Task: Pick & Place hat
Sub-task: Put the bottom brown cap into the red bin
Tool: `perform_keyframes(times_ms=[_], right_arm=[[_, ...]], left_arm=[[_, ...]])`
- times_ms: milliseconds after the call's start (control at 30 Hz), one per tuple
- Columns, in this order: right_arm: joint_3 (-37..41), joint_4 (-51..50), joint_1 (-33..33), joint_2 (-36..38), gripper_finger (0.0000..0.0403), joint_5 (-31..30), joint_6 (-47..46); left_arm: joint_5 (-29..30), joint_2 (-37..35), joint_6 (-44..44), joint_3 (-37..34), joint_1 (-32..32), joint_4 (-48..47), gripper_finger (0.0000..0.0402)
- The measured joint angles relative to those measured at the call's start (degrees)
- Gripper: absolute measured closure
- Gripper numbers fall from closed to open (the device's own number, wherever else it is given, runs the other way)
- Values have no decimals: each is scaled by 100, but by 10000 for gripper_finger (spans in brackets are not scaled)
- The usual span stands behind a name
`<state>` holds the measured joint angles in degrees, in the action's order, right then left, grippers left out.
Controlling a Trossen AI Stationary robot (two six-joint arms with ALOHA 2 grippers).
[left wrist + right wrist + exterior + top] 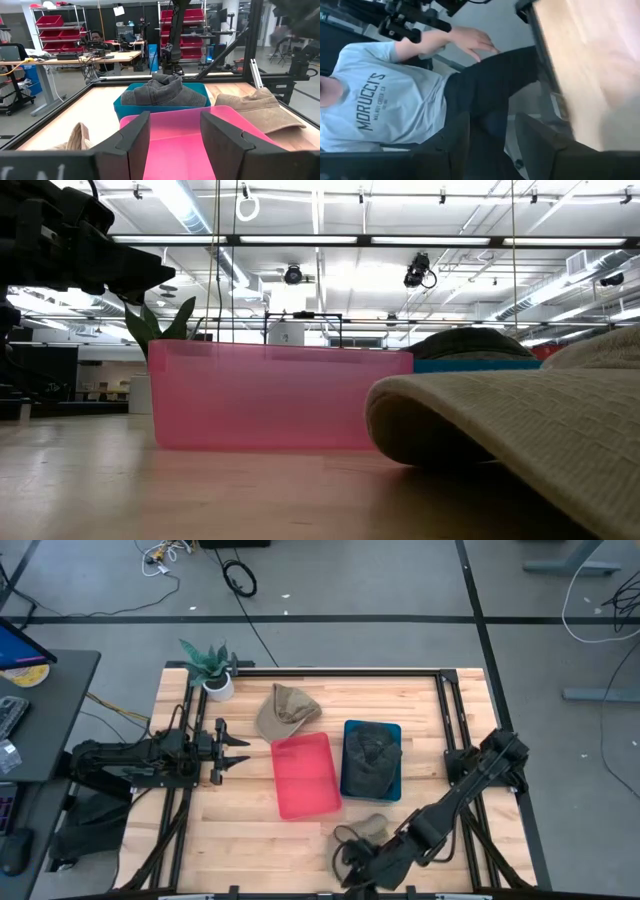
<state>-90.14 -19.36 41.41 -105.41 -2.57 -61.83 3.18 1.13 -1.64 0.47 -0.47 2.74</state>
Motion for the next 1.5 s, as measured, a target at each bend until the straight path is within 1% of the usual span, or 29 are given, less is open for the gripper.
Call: perform_keyframes(times_ms=[100,200,300,400,467,533,633,733,800,900,1000,1067,1233,1500], right_arm=[[-882,-468,2,-508,240,-40,78],[-1840,-1309,0,-1003,240,-170,16],[-2556,-2349,-26,-1293,240,-563,-487],[-2782,-3136,-58,-1299,240,-1088,-1279],[-2771,-3419,-73,-1251,240,-1373,-1802],[-2722,-3479,-92,-1215,240,-1449,-2243],[-2642,-3557,-97,-1208,240,-1450,-2862],[-2394,-3578,-97,-1208,240,-1465,-3394],[-2242,-3772,-95,-1208,240,-1466,-3698],[-2045,-4064,-95,-1201,240,-1242,-4156],[-1737,-4170,-84,-1212,240,-1177,-4568],[-1580,-4138,-84,-1210,240,-1096,-4682],[-1182,-4013,-83,-1211,240,-789,-4634],[-824,-3804,-86,-1204,240,-787,-4723]], left_arm=[[0,0,2,0,0,0,225],[1,-2,0,0,0,0,225],[1,-1,2,0,0,0,225],[0,-2,2,0,-1,0,225],[0,-2,2,0,0,0,225],[0,-1,2,0,0,0,225],[0,-2,-1,0,0,0,225],[0,-2,2,0,-1,0,225],[0,-2,2,0,0,0,225],[0,-2,-1,0,0,0,225],[0,-2,1,0,0,0,225],[0,-2,-1,0,0,0,225],[0,-1,1,0,-1,0,225],[0,-1,1,0,-1,0,225]])
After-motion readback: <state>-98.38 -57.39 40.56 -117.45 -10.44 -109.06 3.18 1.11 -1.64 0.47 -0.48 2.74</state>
